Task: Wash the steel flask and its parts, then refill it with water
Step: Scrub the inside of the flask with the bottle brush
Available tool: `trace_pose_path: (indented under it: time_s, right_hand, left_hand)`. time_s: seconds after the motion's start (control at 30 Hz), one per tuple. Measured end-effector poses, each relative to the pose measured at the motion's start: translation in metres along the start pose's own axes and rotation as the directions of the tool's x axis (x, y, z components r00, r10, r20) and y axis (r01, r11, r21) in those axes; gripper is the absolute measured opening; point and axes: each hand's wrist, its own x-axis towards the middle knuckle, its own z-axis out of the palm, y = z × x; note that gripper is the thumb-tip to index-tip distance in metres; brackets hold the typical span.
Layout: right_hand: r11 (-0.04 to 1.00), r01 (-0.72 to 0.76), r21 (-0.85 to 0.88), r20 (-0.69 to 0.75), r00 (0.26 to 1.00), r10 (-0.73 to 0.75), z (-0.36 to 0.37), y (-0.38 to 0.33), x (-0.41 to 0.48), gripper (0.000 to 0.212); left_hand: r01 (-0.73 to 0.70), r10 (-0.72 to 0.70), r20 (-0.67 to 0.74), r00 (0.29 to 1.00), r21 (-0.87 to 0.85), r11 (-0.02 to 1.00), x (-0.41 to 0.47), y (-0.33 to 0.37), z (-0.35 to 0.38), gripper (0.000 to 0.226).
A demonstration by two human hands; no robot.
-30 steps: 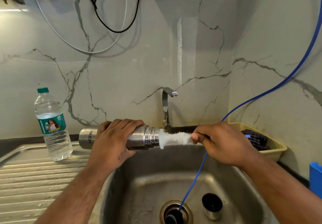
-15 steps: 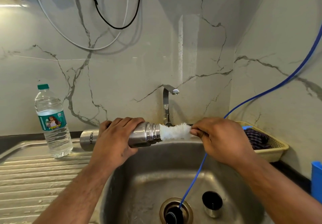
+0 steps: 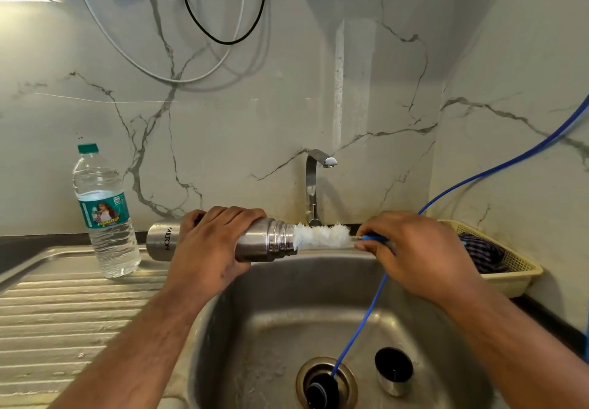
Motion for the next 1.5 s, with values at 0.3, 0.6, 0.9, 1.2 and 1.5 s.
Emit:
trace_pose_path:
  time_s: [0.3,0.6,0.9,1.2,1.5]
  right_hand:
    - [0.554,-0.591,0.586,0.678,0.732,0.064,0.002,0.003,0.002,0.027]
    - [0.413,-0.668,0.619,0.747,0.664,-0.045,0.006,-0.013,-0.001,0.032]
    - [0.930,-0.036,0.365,0.218,0.975,-0.048,0.016,-0.018,-0.001,0.028]
    - [0.991,0.121,-0.050,-0.181,0.975,-0.128,0.003,-0.005,0.002,0.020]
    - [0.628,-0.451,0.634,0.429,0.881,0.200,0.006,-0.023,0.003,0.039]
  left_hand:
    - [-0.143,0.145,-0.109,0.983,0.029,0.989,0.002,0.003,0.003,0.078]
    - [-0.122,0.119,-0.223,0.968,0.002,0.993,0.006,-0.002,-0.004,0.070]
    - [-0.188,0.187,-0.046,0.981,-0.016,0.982,0.010,0.024,-0.008,0.072]
    - [0.029,-0.029,0.002,1.000,0.030,0.999,0.004,0.010,-0.007,0.089]
    - [-0.069,0.071,-0.054,0.996,0.035,0.997,0.007,0.027,-0.009,0.081]
